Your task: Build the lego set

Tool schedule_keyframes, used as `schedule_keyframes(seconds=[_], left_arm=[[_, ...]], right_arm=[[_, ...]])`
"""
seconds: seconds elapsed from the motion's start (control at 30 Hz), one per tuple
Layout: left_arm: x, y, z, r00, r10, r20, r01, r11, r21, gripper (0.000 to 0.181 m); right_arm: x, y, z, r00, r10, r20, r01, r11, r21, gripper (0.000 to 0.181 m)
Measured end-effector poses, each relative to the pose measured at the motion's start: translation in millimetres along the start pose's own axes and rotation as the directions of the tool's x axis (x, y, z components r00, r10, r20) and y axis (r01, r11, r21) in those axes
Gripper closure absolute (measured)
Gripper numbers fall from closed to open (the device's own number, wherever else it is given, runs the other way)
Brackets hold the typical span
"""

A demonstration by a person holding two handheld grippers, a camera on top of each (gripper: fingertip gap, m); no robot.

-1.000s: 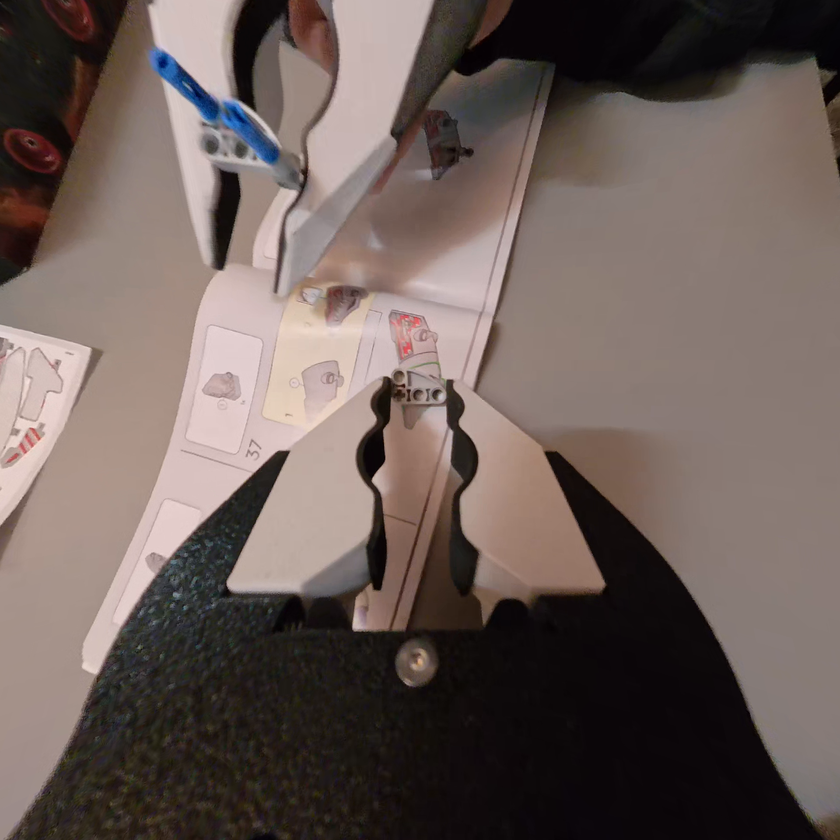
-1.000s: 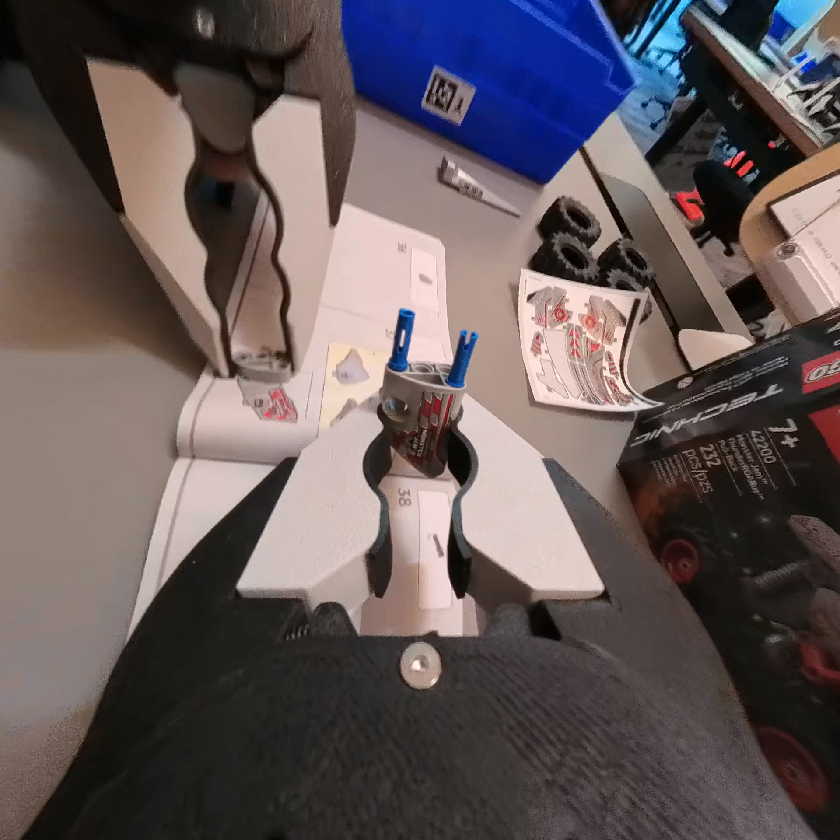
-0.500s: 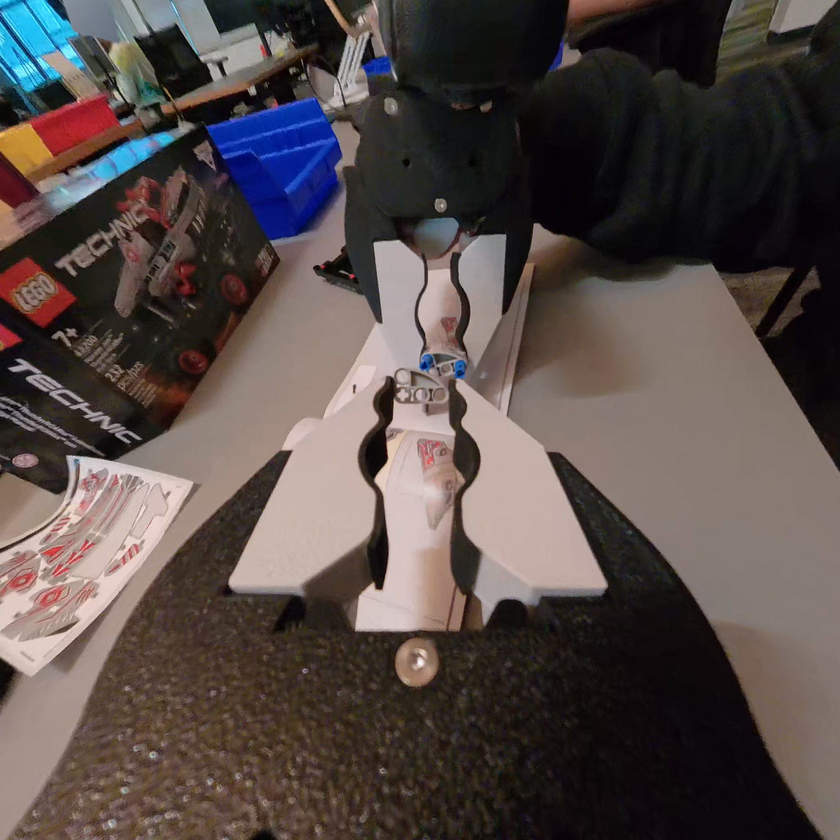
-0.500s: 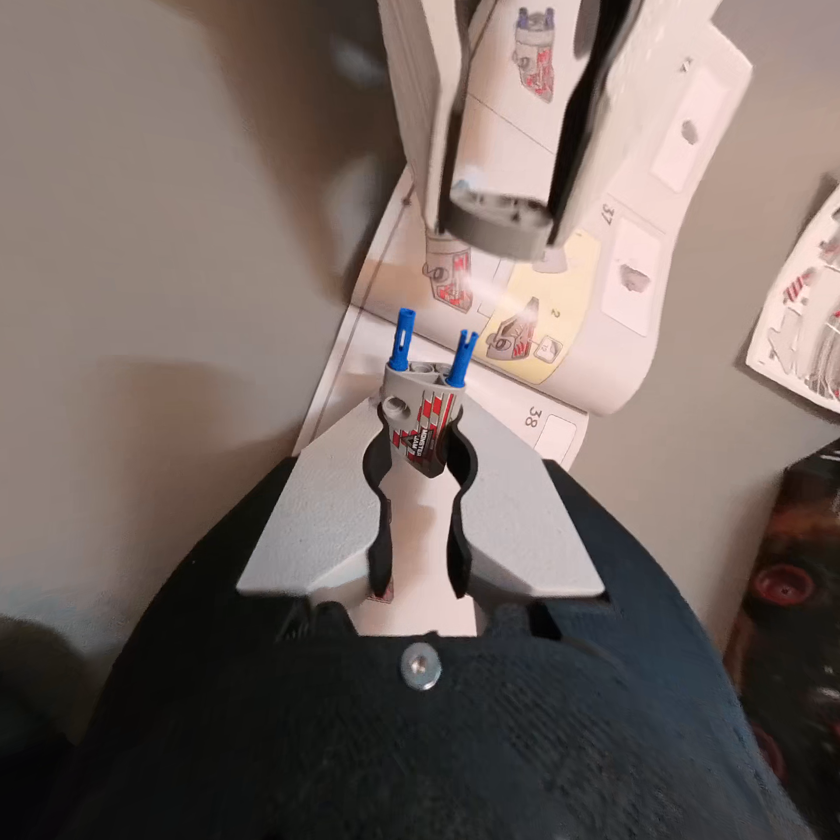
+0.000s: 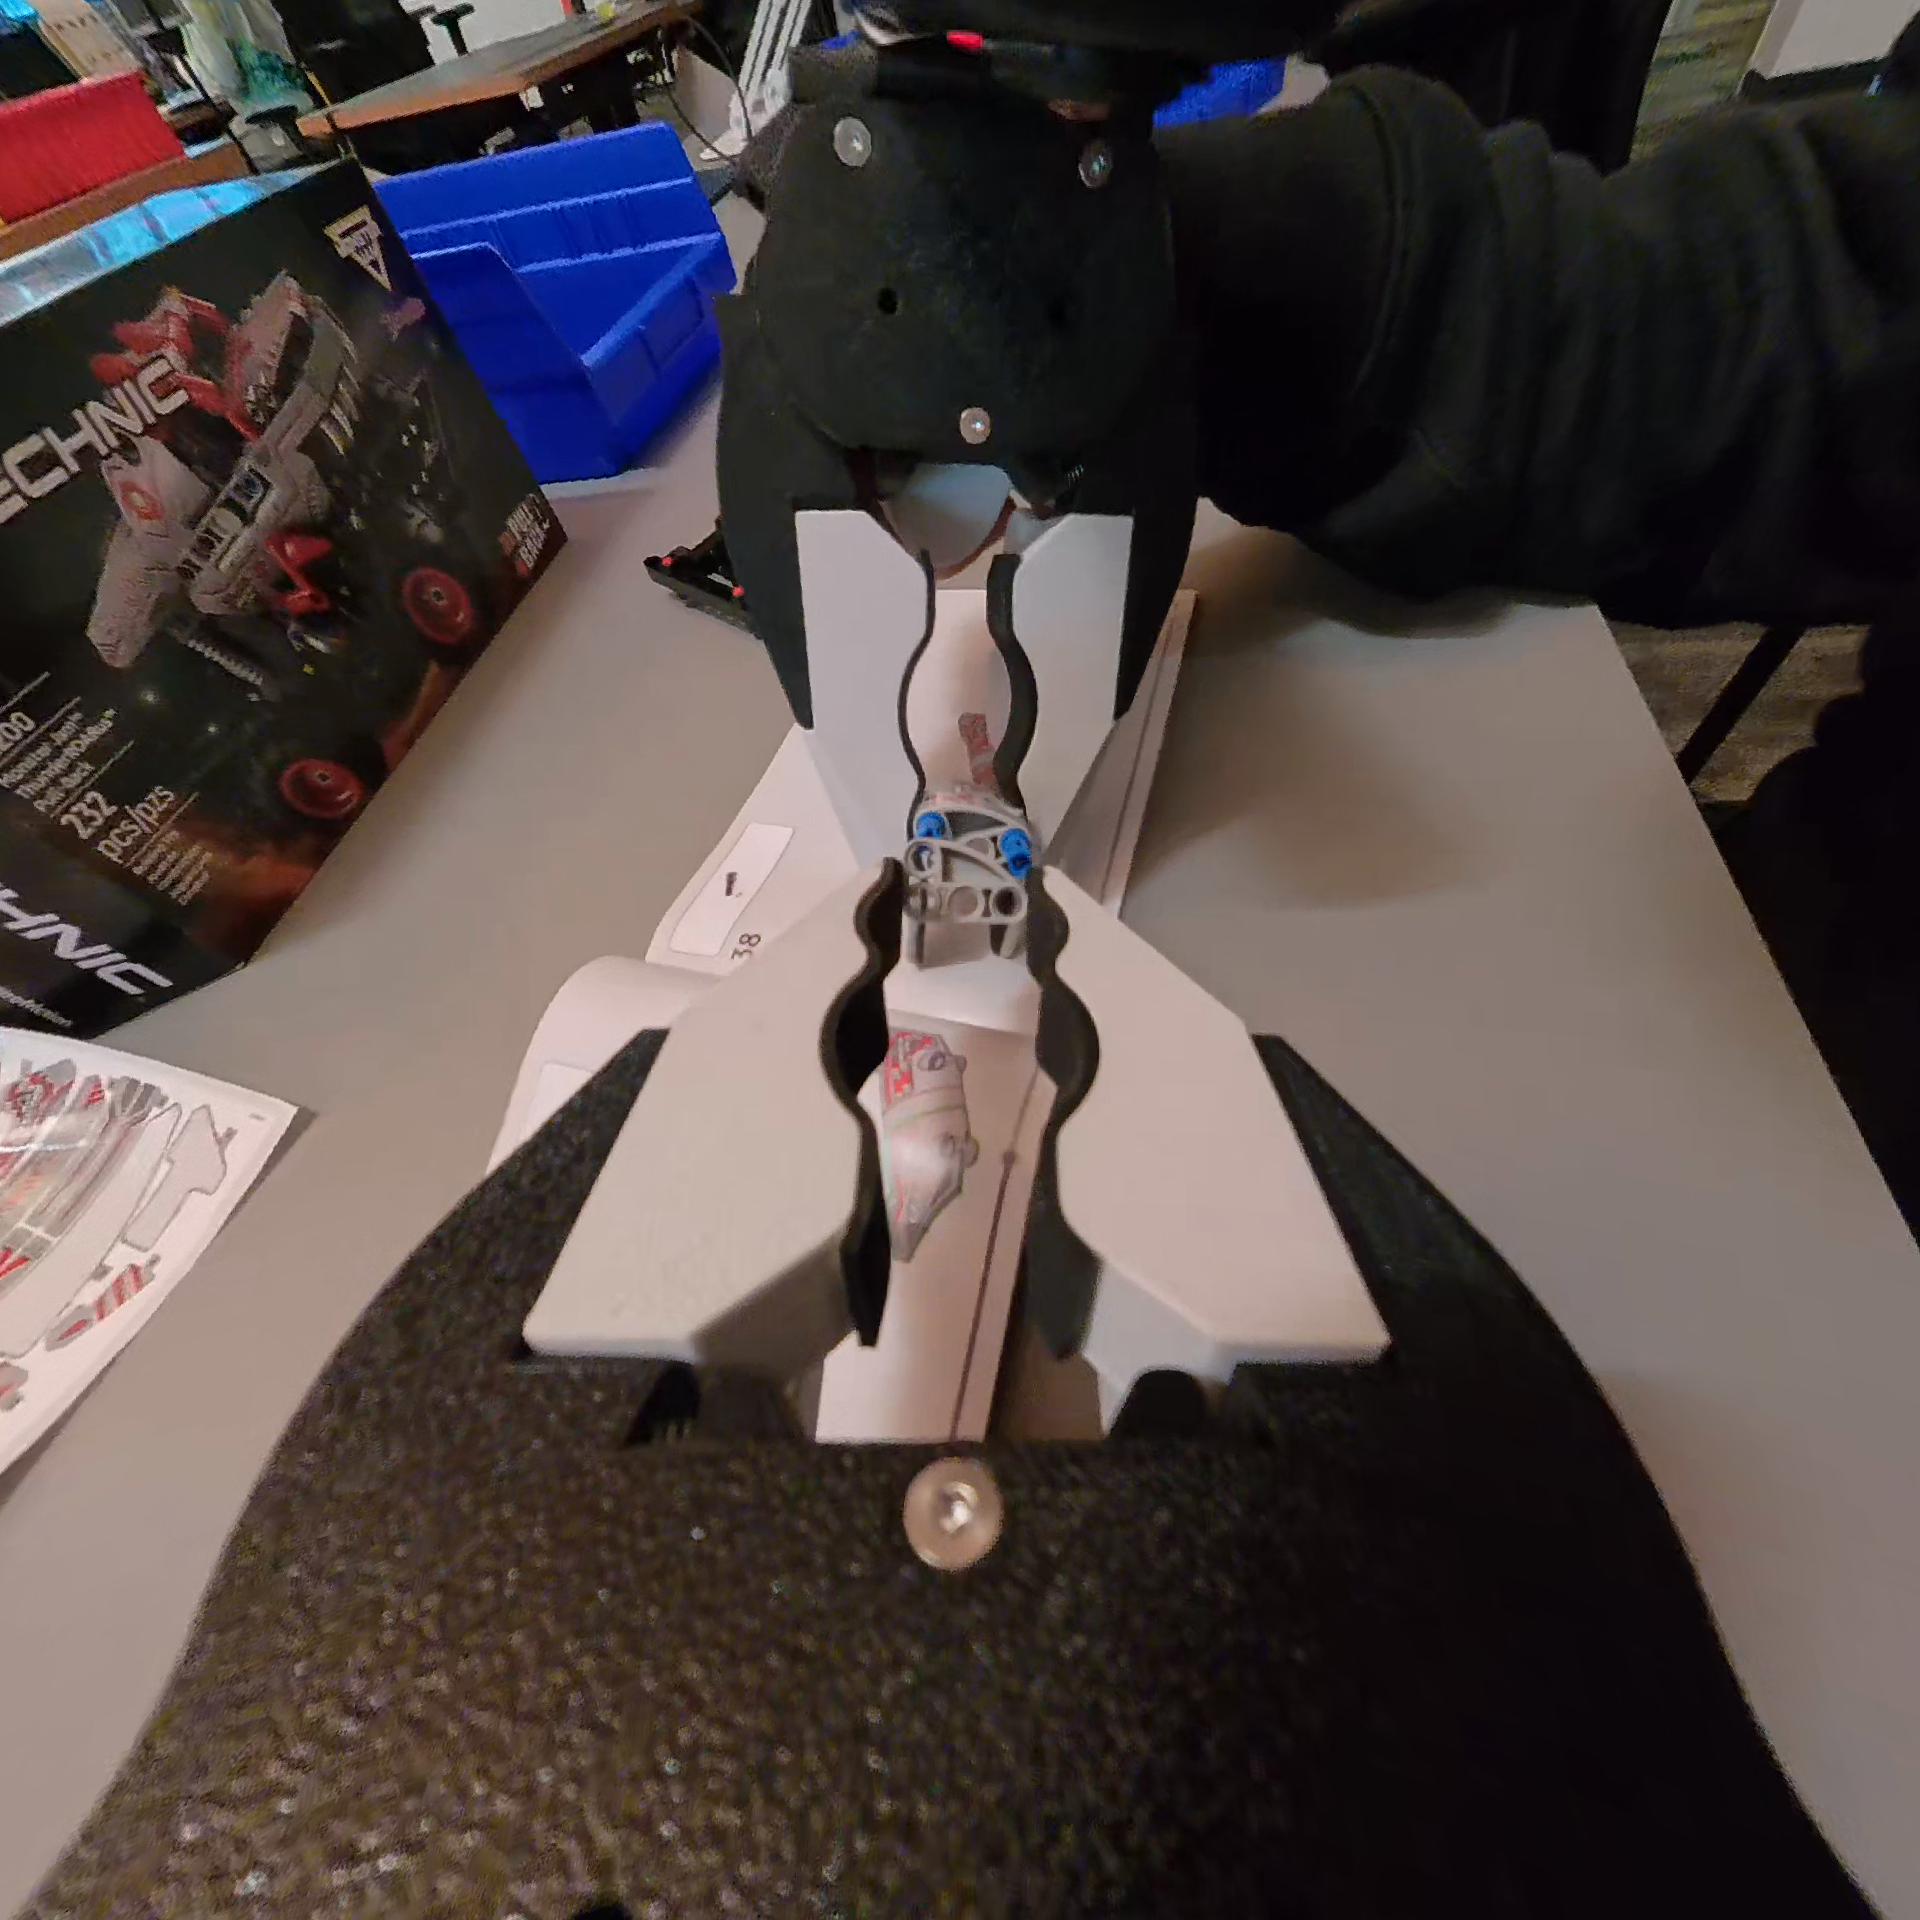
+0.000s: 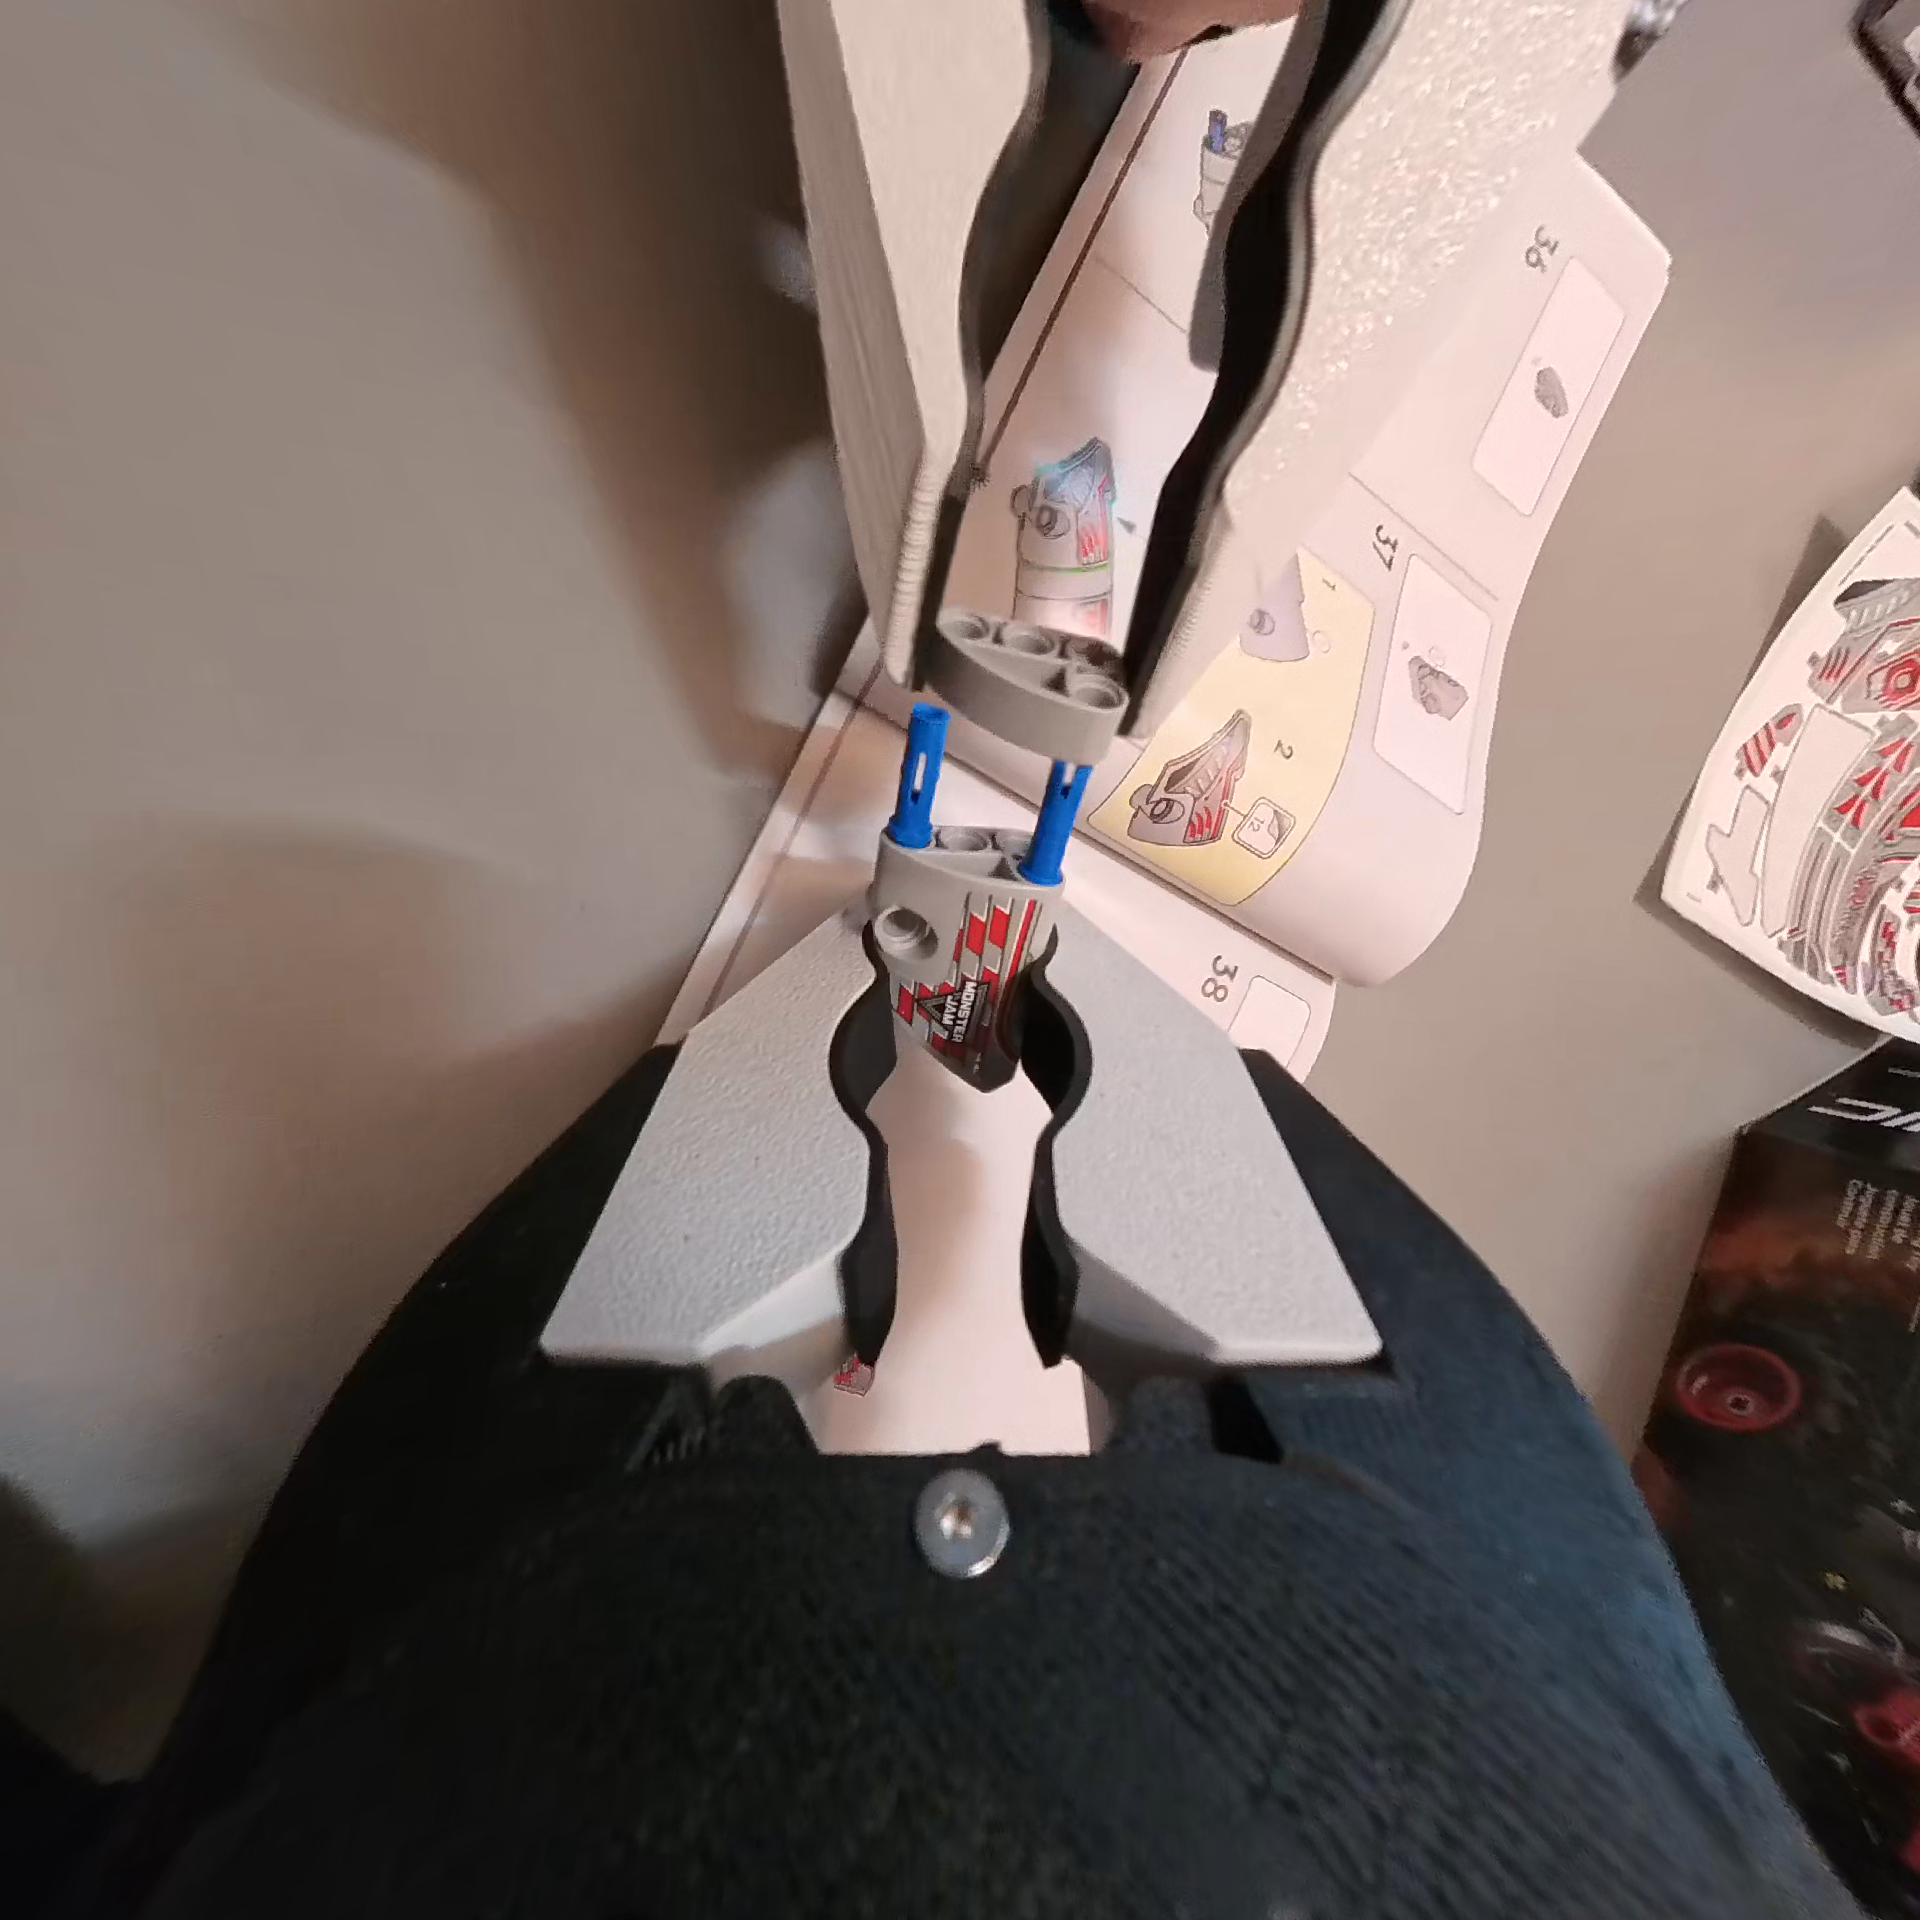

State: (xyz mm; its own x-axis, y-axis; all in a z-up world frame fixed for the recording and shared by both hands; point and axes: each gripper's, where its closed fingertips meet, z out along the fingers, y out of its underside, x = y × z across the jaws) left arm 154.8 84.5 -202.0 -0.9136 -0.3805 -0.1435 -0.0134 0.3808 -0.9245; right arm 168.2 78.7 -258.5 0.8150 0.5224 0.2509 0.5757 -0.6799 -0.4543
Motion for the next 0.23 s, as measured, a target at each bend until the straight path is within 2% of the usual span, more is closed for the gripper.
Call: schedule_keyframes(seconds=[0.03,0.23], left_arm=[[0.9,-1.8,-0.2,1.0,-0.016,-0.011,0.016,1.0,0.015,0.161],[-1.5,-2.1,-0.9,0.996,-0.087,-0.025,0.088,0.996,0.025,0.161]], right_arm=[[0.8,-0.5,0.7,1.0,0.007,-0.003,-0.007,1.0,0.004,0.164],[6.7,-3.1,2.3,0.999,-0.016,-0.045,0.017,1.0,0.019,0.164]])
